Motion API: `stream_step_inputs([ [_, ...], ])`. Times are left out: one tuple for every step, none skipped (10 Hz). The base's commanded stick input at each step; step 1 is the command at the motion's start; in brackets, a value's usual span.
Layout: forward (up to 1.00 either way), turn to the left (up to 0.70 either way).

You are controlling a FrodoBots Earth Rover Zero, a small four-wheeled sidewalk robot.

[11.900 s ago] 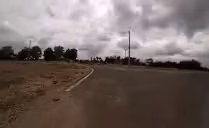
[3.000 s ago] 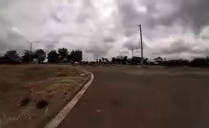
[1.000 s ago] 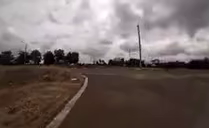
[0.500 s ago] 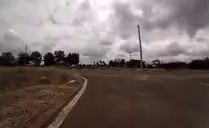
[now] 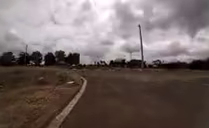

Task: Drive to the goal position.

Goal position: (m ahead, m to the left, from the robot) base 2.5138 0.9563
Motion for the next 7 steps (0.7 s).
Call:
stream_step_inputs([
  [0.50,0.00],
  [0.50,0.00],
  [0.50,0.00],
  [0.50,0.00],
  [0.50,0.00],
  [0.50,0.00],
  [0.50,0.00],
])
